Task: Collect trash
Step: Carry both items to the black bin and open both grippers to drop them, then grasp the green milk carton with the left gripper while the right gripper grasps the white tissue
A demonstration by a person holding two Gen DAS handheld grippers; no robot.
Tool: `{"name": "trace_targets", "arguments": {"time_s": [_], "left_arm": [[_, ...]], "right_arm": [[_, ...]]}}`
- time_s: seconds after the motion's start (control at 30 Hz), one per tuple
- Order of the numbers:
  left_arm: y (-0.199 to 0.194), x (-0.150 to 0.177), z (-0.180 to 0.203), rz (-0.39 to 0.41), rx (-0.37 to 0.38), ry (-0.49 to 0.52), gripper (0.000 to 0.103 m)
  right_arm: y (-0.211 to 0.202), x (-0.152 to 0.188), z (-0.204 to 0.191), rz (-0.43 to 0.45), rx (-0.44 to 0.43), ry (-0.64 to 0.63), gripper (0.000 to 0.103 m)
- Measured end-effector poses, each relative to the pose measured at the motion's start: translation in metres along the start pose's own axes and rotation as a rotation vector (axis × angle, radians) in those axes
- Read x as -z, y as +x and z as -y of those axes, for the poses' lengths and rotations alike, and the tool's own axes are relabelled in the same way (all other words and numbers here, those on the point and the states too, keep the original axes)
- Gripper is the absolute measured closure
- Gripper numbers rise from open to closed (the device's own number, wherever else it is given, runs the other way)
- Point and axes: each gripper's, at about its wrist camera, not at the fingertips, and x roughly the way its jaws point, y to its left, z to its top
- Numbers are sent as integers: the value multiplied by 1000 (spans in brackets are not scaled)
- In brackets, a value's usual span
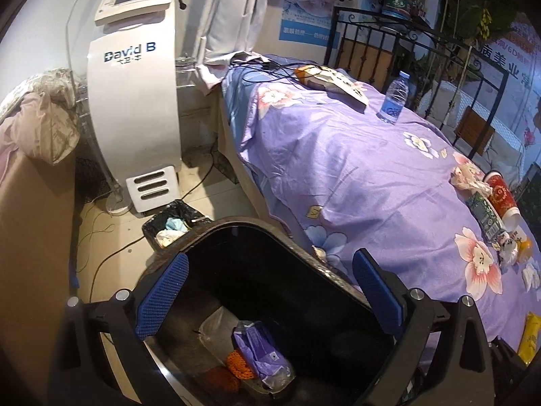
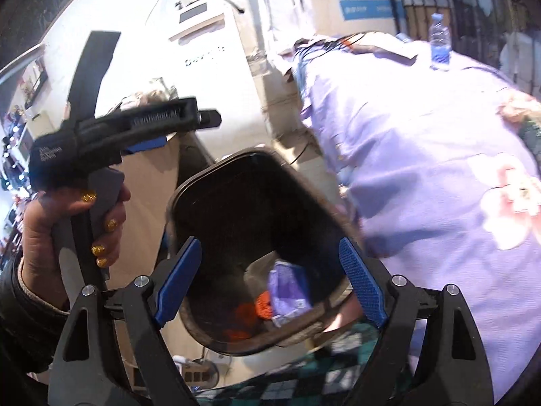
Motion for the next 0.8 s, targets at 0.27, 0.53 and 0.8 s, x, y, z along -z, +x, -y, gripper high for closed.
{"name": "trace_targets", "arguments": {"time_s": [0.27, 0.53, 0.8], "left_arm": [[21, 4, 92, -89, 177, 179, 7], [36, 18, 185, -181, 339, 353, 7], [50, 15, 261, -261, 452, 434, 7]], "right_arm": [[-68, 1, 42, 67, 156, 56, 20], [-114, 19, 101, 40, 278, 148, 20], [-161, 32, 169, 46, 404, 225, 20]]}}
